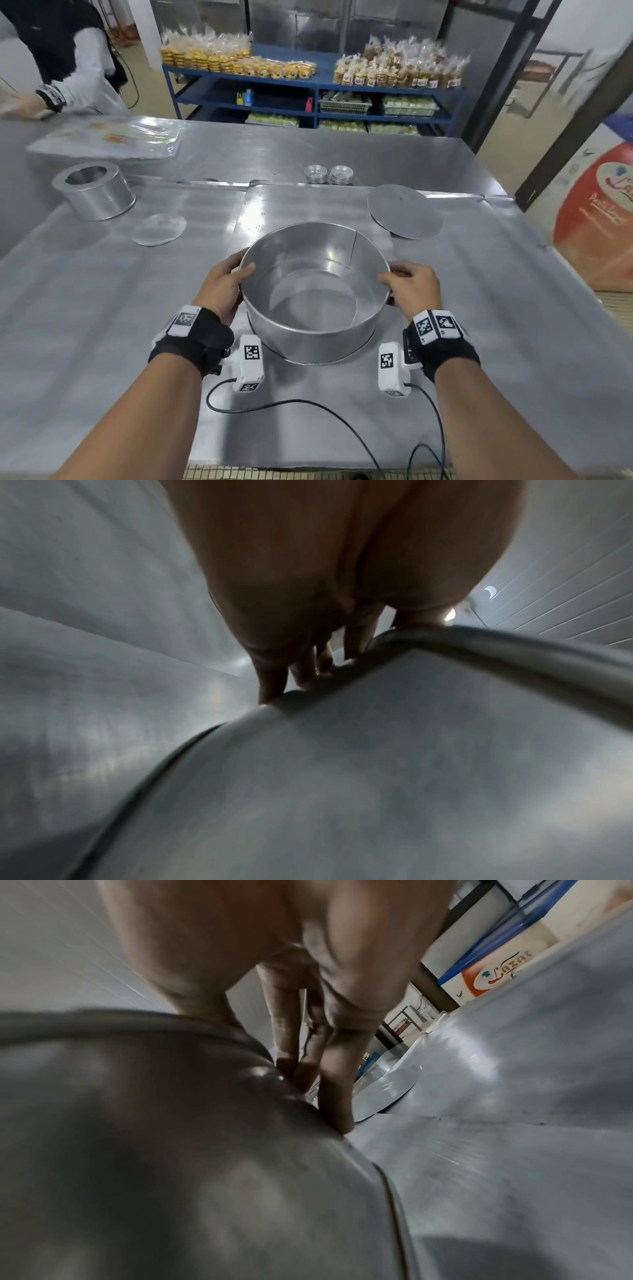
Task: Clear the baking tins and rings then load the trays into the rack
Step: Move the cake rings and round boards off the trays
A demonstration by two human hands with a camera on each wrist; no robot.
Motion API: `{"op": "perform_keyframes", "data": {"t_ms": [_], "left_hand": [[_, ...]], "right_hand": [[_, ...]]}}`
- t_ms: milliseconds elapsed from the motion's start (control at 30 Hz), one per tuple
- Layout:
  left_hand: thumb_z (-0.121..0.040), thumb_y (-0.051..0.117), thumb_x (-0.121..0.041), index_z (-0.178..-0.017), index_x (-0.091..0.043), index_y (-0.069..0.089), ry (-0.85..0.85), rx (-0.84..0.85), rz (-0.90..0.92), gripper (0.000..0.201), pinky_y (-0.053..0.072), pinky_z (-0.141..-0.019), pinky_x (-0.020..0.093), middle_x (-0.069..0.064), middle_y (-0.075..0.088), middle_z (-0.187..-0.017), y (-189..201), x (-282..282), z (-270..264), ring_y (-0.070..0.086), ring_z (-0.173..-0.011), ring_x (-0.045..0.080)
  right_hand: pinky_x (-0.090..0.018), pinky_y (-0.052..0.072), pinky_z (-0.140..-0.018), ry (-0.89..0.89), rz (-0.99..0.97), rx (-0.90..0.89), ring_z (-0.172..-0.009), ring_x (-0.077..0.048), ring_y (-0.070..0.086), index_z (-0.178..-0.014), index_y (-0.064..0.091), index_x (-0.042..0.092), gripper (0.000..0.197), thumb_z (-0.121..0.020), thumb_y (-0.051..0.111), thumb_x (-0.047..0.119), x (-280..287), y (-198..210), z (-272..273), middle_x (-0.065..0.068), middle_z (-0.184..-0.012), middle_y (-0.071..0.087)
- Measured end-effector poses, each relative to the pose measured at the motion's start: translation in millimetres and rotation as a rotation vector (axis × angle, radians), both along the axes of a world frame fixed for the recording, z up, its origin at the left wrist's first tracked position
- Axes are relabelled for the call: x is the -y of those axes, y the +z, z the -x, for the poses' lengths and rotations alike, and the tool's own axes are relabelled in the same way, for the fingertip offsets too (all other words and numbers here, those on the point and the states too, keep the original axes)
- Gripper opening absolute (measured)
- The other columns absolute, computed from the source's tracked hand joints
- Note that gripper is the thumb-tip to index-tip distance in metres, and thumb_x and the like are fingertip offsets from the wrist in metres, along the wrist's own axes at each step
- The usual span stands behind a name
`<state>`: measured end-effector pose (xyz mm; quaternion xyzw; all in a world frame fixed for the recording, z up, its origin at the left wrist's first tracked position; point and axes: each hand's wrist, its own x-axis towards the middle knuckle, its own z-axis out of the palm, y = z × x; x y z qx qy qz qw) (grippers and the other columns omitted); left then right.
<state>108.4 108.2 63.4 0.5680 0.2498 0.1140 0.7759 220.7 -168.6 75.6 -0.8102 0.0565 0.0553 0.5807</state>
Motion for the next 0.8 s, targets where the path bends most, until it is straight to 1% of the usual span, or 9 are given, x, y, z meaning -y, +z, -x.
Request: {"op": "perform_keyframes", "data": {"t_ms": [133,200,267,333,367,500,567,700,800], "left_hand": [[-0.092,0.049,0.014,-0.13,-0.011,0.061,-0.034,-0.045,-0.03,0.047,0.058,-0.06,0.025,0.013,0.07,-0.109,-13,-5,10,0.07,-0.081,0.023],[-0.091,0.048,0.015,-0.13,-0.011,0.06,-0.055,-0.067,-0.042,0.048,0.058,-0.059,0.024,0.014,0.069,-0.107,-18,-5,15,0.068,-0.082,0.025],[-0.092,0.047,0.016,-0.129,-0.01,0.06,-0.063,-0.084,-0.056,0.048,0.058,-0.06,0.025,0.014,0.069,-0.102,-21,-7,18,0.067,-0.081,0.026],[-0.091,0.047,0.017,-0.13,-0.01,0.059,-0.065,-0.111,-0.079,0.048,0.057,-0.064,0.03,0.013,0.068,-0.097,-25,-11,21,0.066,-0.08,0.026],[-0.09,0.047,0.017,-0.131,-0.009,0.059,-0.072,-0.126,-0.093,0.05,0.055,-0.067,0.032,0.014,0.068,-0.096,-27,-13,22,0.065,-0.079,0.028],[-0.087,0.046,0.02,-0.134,-0.01,0.058,-0.121,-0.162,-0.111,0.057,0.054,-0.067,0.035,0.02,0.069,-0.097,-32,-20,26,0.065,-0.081,0.032],[-0.084,0.048,0.021,-0.133,-0.012,0.059,-0.143,-0.174,-0.116,0.06,0.057,-0.068,0.037,0.021,0.071,-0.103,-34,-23,28,0.068,-0.083,0.033],[-0.081,0.051,0.02,-0.13,-0.013,0.061,-0.192,-0.195,-0.172,0.06,0.057,-0.08,0.049,0.021,0.07,-0.114,-30,-27,26,0.07,-0.09,0.037],[-0.085,0.055,0.015,-0.124,-0.01,0.064,-0.234,-0.258,-0.279,0.048,0.058,-0.076,0.044,0.014,0.068,-0.118,-16,-30,16,0.069,-0.09,0.034]], "right_hand": [[-0.046,0.062,-0.07,0.045,0.144,-0.006,-0.075,-0.024,0.07,-0.077,0.071,0.024,0.025,-0.069,0.069,0.0,1,-11,7,0.001,-0.076,0.071],[-0.045,0.062,-0.071,0.079,0.225,-0.004,-0.075,-0.024,0.07,-0.074,0.069,0.024,0.025,-0.068,0.069,0.0,-1,-15,12,0.002,-0.074,0.069],[-0.039,0.062,-0.063,0.09,0.246,-0.025,-0.07,-0.024,0.067,-0.077,0.07,0.019,0.024,-0.069,0.068,-0.003,-3,-18,17,-0.001,-0.073,0.068],[-0.028,0.058,-0.051,0.103,0.265,-0.035,-0.064,-0.022,0.064,-0.085,0.072,0.011,0.023,-0.07,0.066,-0.005,-6,-20,22,-0.006,-0.075,0.068],[-0.026,0.057,-0.051,0.105,0.284,-0.035,-0.065,-0.022,0.064,-0.087,0.072,0.009,0.023,-0.07,0.065,-0.005,-7,-23,23,-0.007,-0.075,0.068],[-0.042,0.061,-0.071,0.077,0.339,-0.021,-0.076,-0.029,0.068,-0.086,0.071,0.01,0.022,-0.068,0.065,-0.001,-12,-32,27,-0.008,-0.076,0.07],[-0.046,0.061,-0.071,0.067,0.342,-0.019,-0.077,-0.03,0.068,-0.083,0.068,0.014,0.021,-0.069,0.063,-0.001,-15,-34,29,-0.007,-0.076,0.07],[-0.046,0.06,-0.073,0.068,0.387,-0.014,-0.079,-0.033,0.068,-0.071,0.061,0.022,0.025,-0.069,0.061,-0.003,-17,-32,30,-0.007,-0.077,0.069],[-0.038,0.06,-0.063,0.094,0.437,-0.065,-0.075,-0.032,0.067,-0.082,0.064,0.013,0.018,-0.072,0.06,-0.002,-17,-27,26,-0.01,-0.084,0.067]]}}
